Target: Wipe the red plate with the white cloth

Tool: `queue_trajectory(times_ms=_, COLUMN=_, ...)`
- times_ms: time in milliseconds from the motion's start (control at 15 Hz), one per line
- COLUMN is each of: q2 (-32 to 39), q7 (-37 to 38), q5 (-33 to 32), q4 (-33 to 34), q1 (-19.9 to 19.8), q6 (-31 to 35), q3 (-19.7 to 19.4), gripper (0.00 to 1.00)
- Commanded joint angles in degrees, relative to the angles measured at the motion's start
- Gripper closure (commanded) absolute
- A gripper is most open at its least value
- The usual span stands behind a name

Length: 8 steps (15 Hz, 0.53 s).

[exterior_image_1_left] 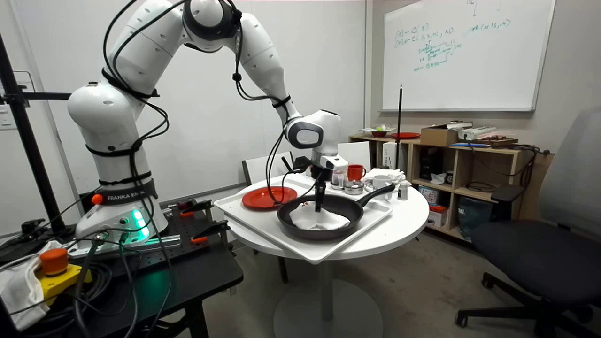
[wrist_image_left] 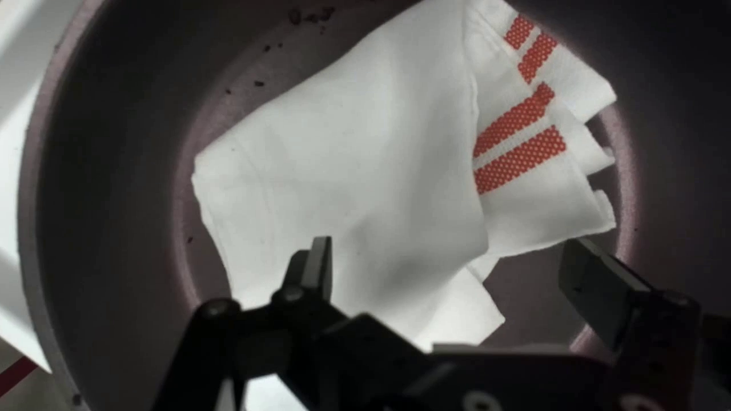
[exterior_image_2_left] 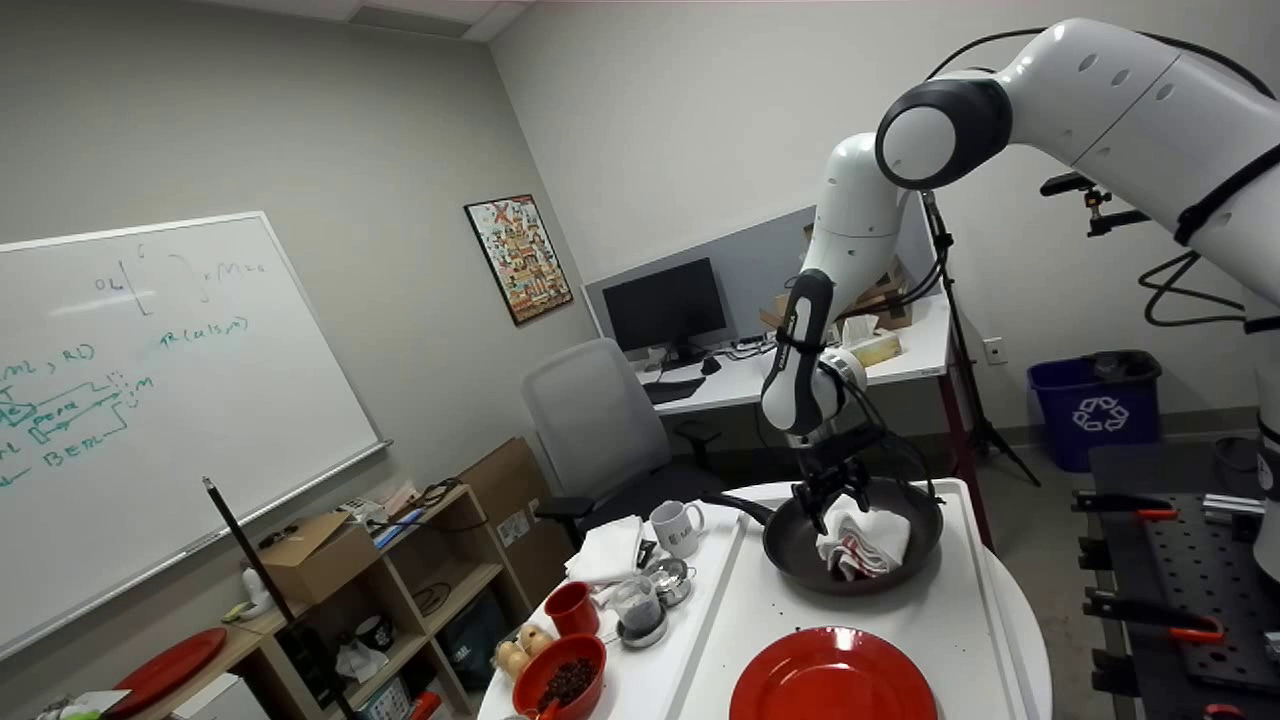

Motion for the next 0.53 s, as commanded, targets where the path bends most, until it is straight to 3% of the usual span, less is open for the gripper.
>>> queue_trajectory(times_ms=0, q2=0.5, q7=2.6, q5=2.4, q4=-0.1, q1=0.9, q6=2.7, q3=0.1, gripper=0.00)
queue_trajectory(times_ms=467, q2=4.4, q7=8.0, q5=1.7, q4=2.0, q1=2.5, q6=1.6, q3=-2.0, gripper=0.00)
